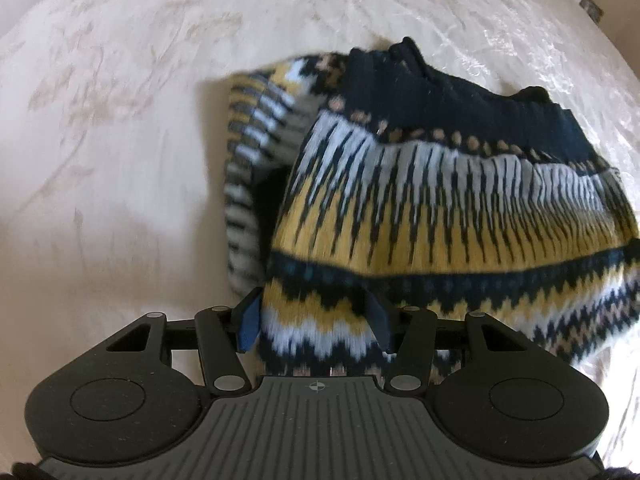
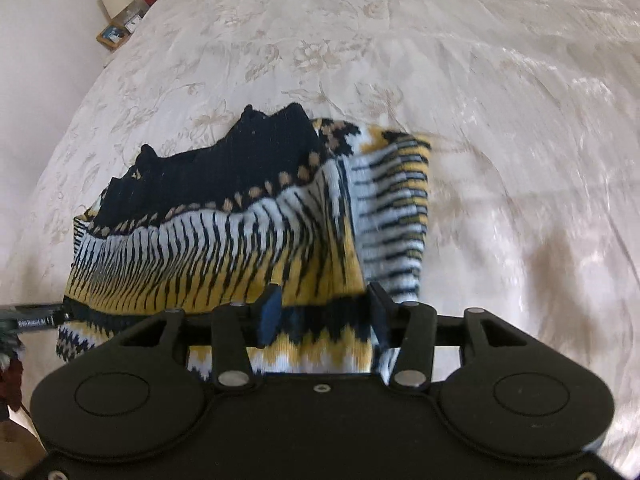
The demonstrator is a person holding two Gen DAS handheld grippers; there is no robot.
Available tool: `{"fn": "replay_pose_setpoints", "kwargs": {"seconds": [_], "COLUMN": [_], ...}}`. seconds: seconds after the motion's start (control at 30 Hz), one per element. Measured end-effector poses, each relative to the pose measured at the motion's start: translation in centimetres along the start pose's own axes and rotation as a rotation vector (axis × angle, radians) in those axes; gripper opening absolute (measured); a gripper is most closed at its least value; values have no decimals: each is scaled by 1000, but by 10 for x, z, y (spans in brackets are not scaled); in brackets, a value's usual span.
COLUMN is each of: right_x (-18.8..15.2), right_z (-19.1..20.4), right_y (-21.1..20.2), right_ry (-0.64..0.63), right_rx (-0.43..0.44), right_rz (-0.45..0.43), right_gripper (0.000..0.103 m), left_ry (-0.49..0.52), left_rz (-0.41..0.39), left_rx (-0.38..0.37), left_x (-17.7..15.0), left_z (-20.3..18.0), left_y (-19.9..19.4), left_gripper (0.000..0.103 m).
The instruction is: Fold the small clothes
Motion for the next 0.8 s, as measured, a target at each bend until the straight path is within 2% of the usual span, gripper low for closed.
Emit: {"fn": "replay_pose_setpoints", "kwargs": {"seconds": [0.03, 0.1, 0.13, 0.17, 0.23, 0.33, 0.4, 0.53, 0.63, 0.67, 0.7, 0.73, 0.77, 0.8], "right_x": [-2, -4, -4, -5, -7, -11, -13, -20, -26, -28, -30, -32, -34, -35], "right_z": [0, 2, 3, 3, 3, 3, 4, 7, 9, 9, 10, 10, 8, 5], "right_y": [-1, 0, 0, 0, 0, 0, 0, -2, -2, -2, 0, 3, 6, 7], "right_ry": [0, -5, -8, -9, -10, -6, -8, -9, -10, -17, -34, -66, -76, -57], "right_rx": [3, 0, -1, -2, -6, -9, -10, -4, -4, -14, -44, -112, -144, -144], "right_rz": [-1, 3, 5, 7, 11, 18, 25, 39, 53, 62, 78, 101, 115, 120], "right_gripper": [59, 59, 59, 59, 59, 59, 59, 60, 60, 55, 15, 14, 10, 10], "left_ry": [-8, -11, -10, -9, -7, -3, -15, -79, -53, -43, -35, -32, -32, -32], "left_rz": [5, 6, 7, 6, 2, -1, -6, 9, 1, -2, -4, -5, -4, -6], "left_rx": [-7, -20, -22, -24, -8, 34, 82, 66, 82, 87, 91, 92, 90, 90], "left_x": [-1, -3, -2, -2, -2, -5, -6, -9, -9, -9, -10, -11, -11, -11], "left_z": [2, 3, 2, 2, 1, 3, 9, 22, 18, 16, 15, 15, 15, 15], "left_y": [1, 1, 0, 0, -2, -5, -6, -6, -7, -7, -6, -5, -5, -5], "left_gripper": [51, 43, 38, 28, 16, 6, 6, 6, 6, 6, 6, 6, 7, 8]}}
Point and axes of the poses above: each gripper's, at about its wrist camera, not at the fingertips, and y roughly the way its jaws point, z to its left, x to its top, the point moved 1 cm from there along y, roughly the way its jaws point, and after that the axes turned 4 degrees about x, right-handed, at the moved point
